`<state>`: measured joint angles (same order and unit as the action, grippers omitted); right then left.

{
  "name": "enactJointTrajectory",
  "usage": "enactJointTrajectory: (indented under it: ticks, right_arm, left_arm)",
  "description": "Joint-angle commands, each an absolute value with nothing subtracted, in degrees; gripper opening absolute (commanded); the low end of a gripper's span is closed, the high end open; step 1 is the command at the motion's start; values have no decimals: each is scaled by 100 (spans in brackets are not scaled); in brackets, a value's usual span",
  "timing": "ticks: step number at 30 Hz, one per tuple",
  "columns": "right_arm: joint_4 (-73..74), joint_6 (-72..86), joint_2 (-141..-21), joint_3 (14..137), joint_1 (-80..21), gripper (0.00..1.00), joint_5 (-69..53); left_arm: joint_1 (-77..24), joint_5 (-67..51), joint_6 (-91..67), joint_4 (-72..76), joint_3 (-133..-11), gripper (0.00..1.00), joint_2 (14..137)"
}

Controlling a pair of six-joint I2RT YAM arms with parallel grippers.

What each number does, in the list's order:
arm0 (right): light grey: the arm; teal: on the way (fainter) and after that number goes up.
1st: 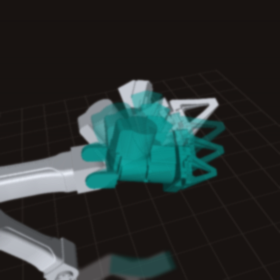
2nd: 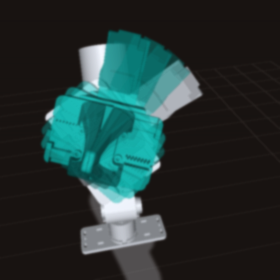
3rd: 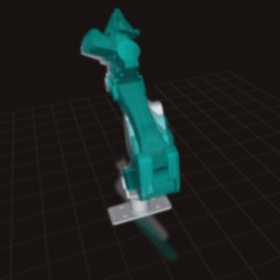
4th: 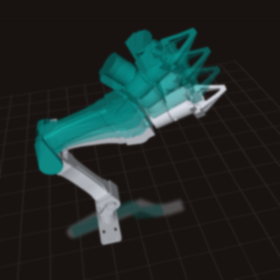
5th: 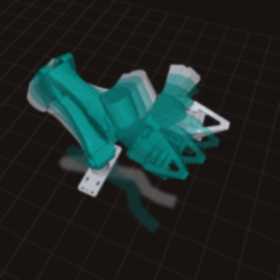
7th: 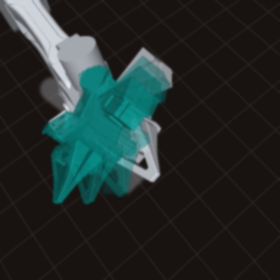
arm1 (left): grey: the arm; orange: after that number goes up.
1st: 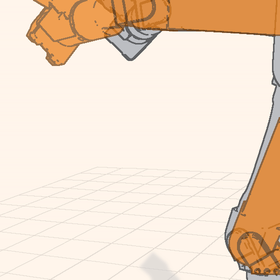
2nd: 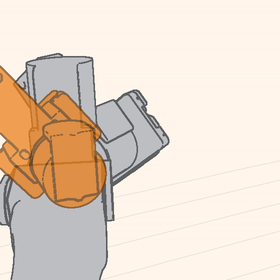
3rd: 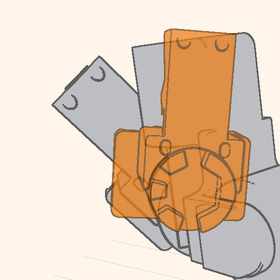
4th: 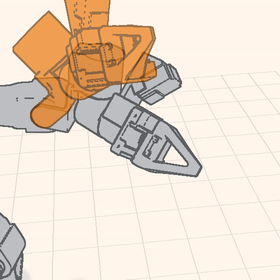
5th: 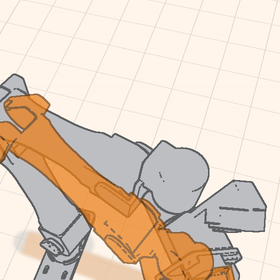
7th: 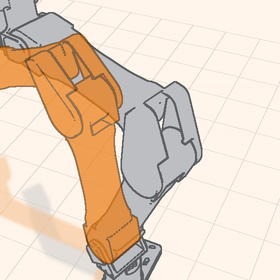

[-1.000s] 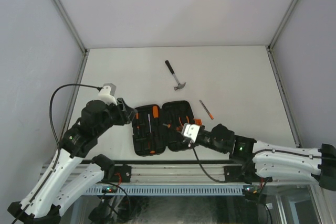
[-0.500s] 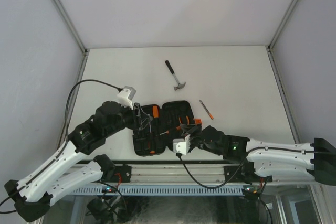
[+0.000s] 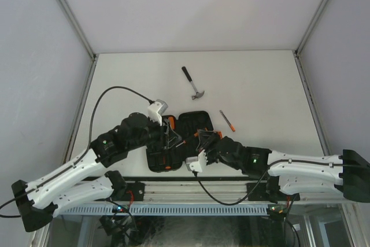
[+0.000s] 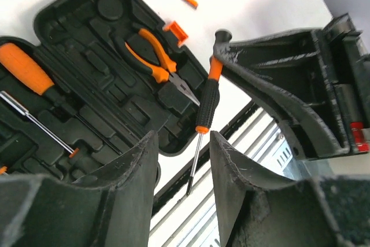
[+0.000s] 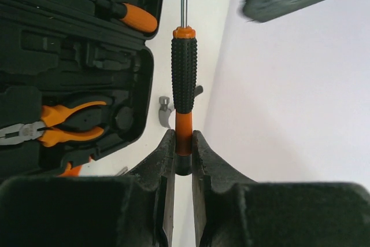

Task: Sort the tools into containers
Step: Pick up the screwdriver from the center of the board.

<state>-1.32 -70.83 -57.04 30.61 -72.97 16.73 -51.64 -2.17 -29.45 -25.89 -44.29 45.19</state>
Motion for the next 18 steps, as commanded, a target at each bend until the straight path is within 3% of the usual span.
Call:
enactJointTrajectory:
  ticks: [1,11,18]
  right_arm:
    - [-215,-7552,-5657,3380,-7356,0,1725]
    - [-117,-7522,-5511,3389,-7380,0,1592]
    - [44,-7410,-5424,3385,-7409,0,1498]
  left_arm:
    - [-5347,-513,-2992,-2165,-4287,45,4750]
    - [-5642,-642,-2823,-2124,-4353,41,5277]
    - [-5651,-581,-2779,-2100,-4401,22,5293]
